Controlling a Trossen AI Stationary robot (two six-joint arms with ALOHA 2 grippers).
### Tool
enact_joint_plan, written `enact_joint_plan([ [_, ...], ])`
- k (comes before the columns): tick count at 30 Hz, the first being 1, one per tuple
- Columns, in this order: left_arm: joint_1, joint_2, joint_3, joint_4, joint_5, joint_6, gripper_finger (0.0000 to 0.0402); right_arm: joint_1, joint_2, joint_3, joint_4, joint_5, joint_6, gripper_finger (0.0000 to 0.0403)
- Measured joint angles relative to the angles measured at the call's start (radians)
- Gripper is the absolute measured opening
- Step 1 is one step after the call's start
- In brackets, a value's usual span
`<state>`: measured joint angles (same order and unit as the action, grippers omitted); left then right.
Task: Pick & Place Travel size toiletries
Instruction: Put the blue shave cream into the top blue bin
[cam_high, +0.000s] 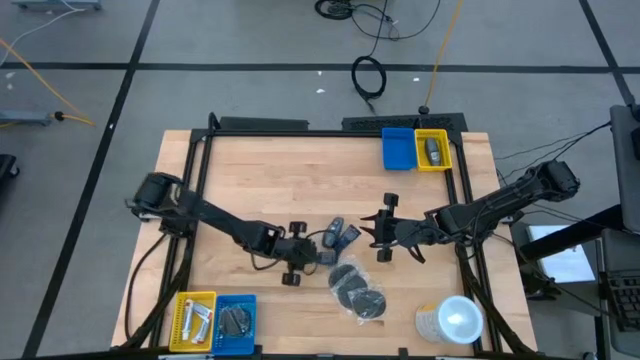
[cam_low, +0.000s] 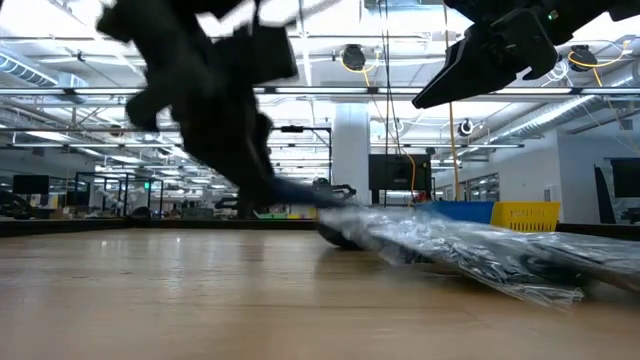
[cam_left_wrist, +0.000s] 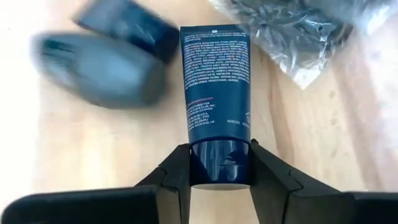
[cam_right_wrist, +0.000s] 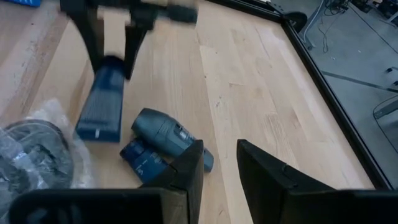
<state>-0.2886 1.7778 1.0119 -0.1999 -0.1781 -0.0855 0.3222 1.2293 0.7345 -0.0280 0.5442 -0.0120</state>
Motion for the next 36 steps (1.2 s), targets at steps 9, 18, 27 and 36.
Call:
enact_joint_plan([
  [9,-0.081,-0.226,0.002,-0.062,-0.252,-0.016,0.0108,0.0,0.0,0.0,0.003,0.0,0.0,0.0089],
  [18,-0.143,-0.292,0.005,-0.029,-0.459,-0.002,0.0108,0.001,0.0,0.0,0.112,0.0,-0.065,0.0089],
  [27,-0.138,-0.289,0.005,0.023,-0.449,-0.009,0.0108,0.046,0.086,0.0,0.333,0.011,-0.407,0.0089],
  [36,-0.131,-0.289,0.005,0.033,-0.412,-0.022,0.0108,0.097,0.157,0.0,0.554,0.183,-0.678,0.009],
])
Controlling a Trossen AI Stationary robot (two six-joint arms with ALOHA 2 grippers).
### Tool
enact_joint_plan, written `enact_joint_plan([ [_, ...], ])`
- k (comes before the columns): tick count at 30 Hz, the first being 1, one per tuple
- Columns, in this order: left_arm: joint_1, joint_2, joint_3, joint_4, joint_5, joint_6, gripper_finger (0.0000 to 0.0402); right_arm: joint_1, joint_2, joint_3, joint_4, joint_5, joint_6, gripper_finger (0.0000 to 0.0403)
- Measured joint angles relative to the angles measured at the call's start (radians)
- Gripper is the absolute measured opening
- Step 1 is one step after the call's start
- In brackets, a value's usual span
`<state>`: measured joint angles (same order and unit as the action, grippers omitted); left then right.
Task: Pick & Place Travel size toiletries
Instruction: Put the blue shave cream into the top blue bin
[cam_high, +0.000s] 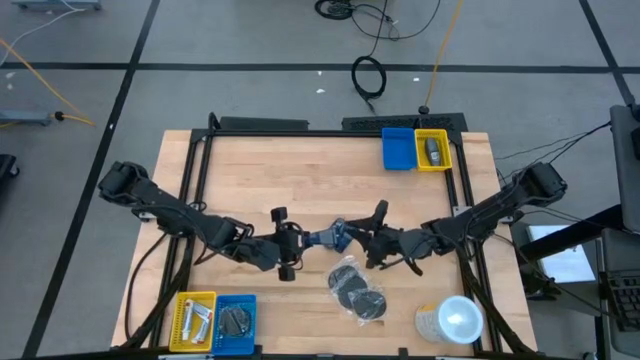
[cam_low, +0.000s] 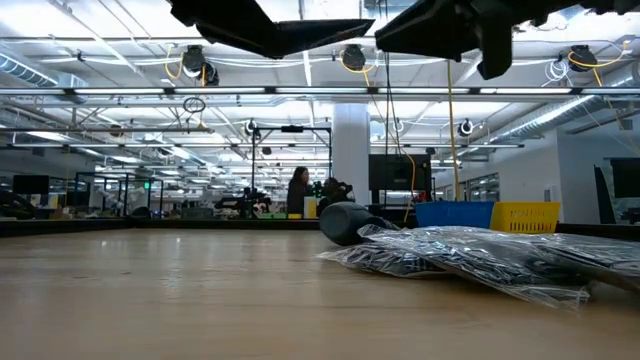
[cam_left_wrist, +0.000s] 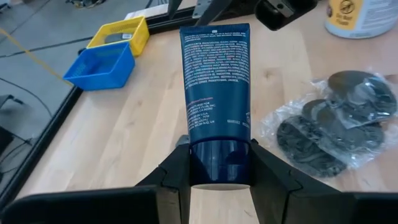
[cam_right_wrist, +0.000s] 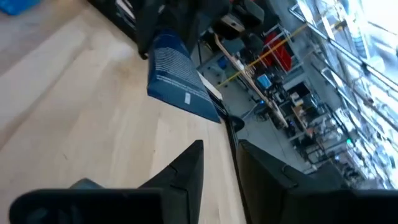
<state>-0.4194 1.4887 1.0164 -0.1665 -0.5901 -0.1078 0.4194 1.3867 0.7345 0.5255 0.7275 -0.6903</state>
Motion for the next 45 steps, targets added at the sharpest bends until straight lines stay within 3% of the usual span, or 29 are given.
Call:
enact_joint_plan([
  [13,0.006,-0.001,0.0,0.048,0.055,-0.005,0.0108,0.029,0.0,0.0,0.027,-0.001,-0.109,0.0149],
  [20,0.042,-0.001,0.0,0.077,0.15,-0.011,0.0108,0.03,0.0,0.0,0.024,-0.076,-0.115,0.0152],
  [30,0.09,-0.001,0.0,0.078,0.213,-0.038,0.0108,0.034,0.0,0.0,0.046,-0.075,-0.124,0.0112],
  [38,0.101,-0.001,0.001,0.094,0.228,-0.041,0.0108,0.034,0.0,0.0,0.031,-0.074,-0.089,0.001],
  [42,0.1,-0.001,0.001,0.093,0.225,-0.041,0.0109,0.034,0.0,0.0,0.03,-0.072,-0.055,0.0003],
  [45,0.1,-0.001,0.001,0.092,0.217,-0.039,0.0142,0.034,0.0,0.0,0.03,-0.068,-0.044,0.0002],
])
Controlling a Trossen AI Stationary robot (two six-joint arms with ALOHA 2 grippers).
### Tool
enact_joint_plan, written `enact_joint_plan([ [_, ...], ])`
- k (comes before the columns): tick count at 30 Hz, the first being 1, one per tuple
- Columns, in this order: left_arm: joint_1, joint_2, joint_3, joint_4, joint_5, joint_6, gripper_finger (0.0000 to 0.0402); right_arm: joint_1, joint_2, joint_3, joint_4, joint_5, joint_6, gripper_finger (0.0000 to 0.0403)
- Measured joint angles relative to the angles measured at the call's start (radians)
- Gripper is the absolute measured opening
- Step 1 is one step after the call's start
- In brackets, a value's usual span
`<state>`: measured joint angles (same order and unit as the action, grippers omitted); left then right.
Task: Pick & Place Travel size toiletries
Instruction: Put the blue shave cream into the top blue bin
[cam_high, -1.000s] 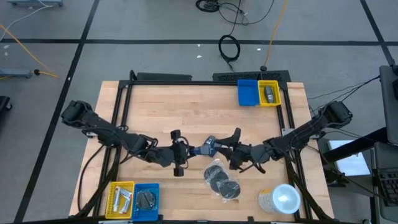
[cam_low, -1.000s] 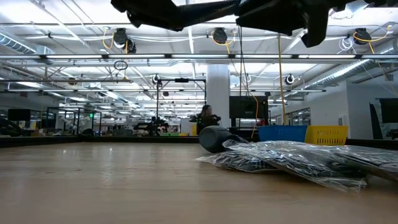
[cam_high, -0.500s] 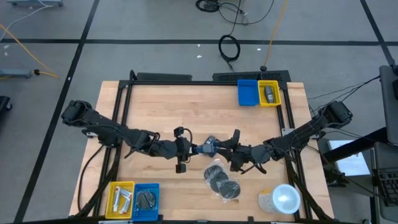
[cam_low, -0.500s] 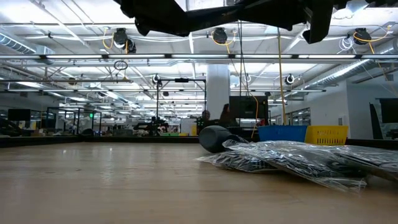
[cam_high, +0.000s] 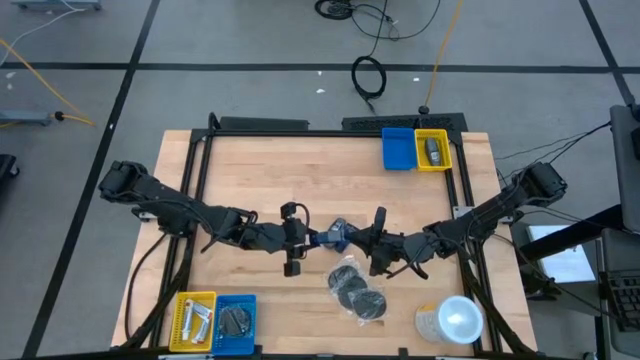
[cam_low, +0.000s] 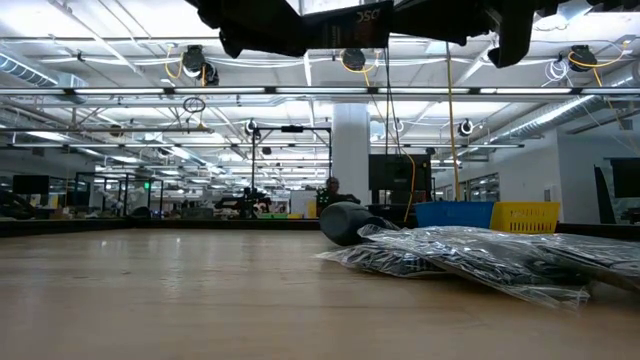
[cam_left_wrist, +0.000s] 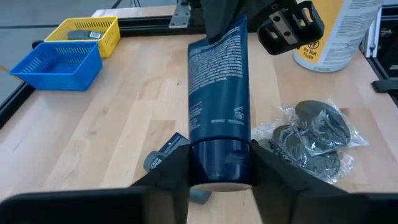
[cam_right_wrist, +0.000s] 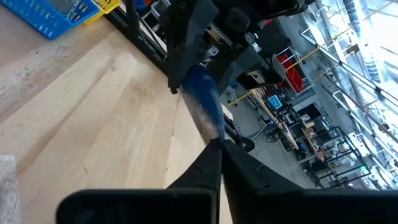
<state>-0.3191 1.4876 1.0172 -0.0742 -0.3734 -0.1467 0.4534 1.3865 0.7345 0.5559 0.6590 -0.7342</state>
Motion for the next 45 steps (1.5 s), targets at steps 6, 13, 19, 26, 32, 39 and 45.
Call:
enact_joint_plan([
  [6,0.0,-0.004,0.0,-0.022,-0.054,0.012,0.0228,0.0,0.0,0.0,-0.007,0.065,0.011,0.0001],
  [13,0.0,-0.051,0.001,-0.133,-0.215,-0.026,0.0254,0.0,-0.017,0.0,-0.052,0.125,0.016,0.0001],
  [19,-0.008,-0.08,0.001,-0.174,-0.232,-0.077,0.0256,-0.024,-0.044,0.0,-0.1,0.319,0.02,0.0],
  [26,-0.032,-0.08,0.001,-0.175,-0.231,-0.173,0.0257,-0.14,-0.129,0.0,-0.366,0.418,0.229,0.0],
  [32,-0.044,-0.078,0.001,-0.159,-0.232,-0.233,0.0257,-0.33,-0.168,0.0,-0.597,0.432,0.445,0.0],
  [39,-0.043,-0.054,0.0,-0.158,-0.245,-0.279,0.0257,-0.555,-0.148,0.0,-0.831,0.33,0.676,0.0],
  [45,-0.04,-0.028,-0.002,-0.146,-0.273,-0.3,0.0257,-0.69,-0.144,0.0,-0.889,0.254,0.761,0.0],
])
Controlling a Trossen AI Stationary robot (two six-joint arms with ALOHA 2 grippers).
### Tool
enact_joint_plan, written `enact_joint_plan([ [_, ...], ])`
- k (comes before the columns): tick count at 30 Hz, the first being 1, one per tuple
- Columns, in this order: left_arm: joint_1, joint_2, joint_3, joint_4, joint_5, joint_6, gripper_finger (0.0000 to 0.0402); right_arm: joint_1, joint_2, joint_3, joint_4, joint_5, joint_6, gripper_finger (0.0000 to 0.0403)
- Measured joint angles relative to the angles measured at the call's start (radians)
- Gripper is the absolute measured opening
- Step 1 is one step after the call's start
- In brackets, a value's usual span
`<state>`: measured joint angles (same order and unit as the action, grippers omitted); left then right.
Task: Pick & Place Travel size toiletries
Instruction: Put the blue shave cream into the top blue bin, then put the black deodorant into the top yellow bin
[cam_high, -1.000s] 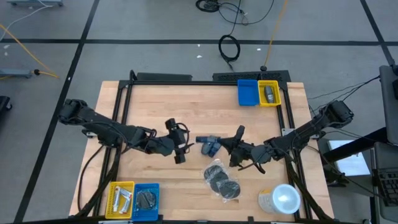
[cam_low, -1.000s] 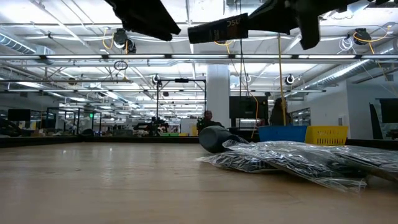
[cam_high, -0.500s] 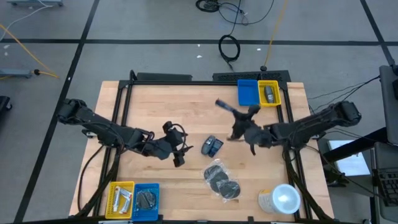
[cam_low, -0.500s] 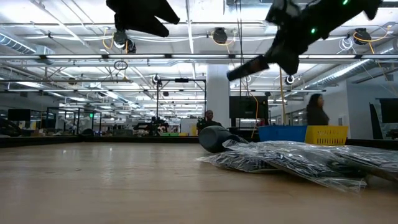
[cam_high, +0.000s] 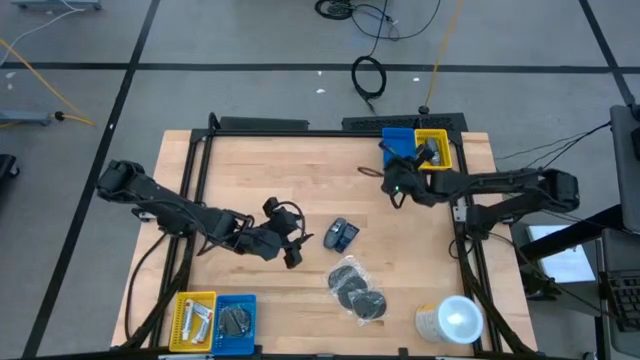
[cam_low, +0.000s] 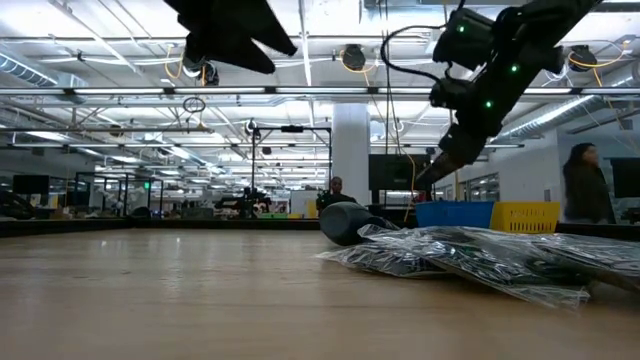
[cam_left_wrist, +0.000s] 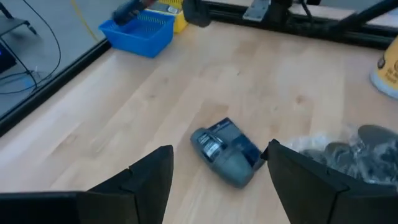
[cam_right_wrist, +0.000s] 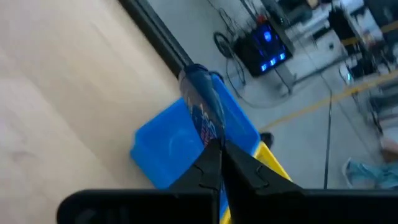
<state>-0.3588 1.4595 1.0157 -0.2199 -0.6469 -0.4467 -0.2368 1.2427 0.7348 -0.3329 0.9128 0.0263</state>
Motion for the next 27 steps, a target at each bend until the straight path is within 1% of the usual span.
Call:
enact_joint_plan([
  [5,0.007,0.007,0.002,0.015,-0.003,-0.004,0.0257,-0.075,0.014,0.0,-0.023,-0.002,0.064,0.0],
  [8,0.007,0.007,0.002,0.016,-0.004,-0.009,0.0257,-0.108,0.024,0.0,-0.022,-0.016,0.07,0.0],
  [14,0.007,0.007,0.002,0.015,-0.004,-0.009,0.0257,-0.166,0.057,0.0,-0.025,-0.129,0.068,0.0004],
  [20,0.007,0.007,0.002,0.015,-0.004,-0.01,0.0257,-0.176,0.075,0.0,-0.022,-0.133,0.093,0.0035],
  [27,0.007,0.007,0.002,0.016,-0.004,-0.012,0.0257,-0.172,0.074,0.0,0.01,-0.133,0.066,0.0091],
])
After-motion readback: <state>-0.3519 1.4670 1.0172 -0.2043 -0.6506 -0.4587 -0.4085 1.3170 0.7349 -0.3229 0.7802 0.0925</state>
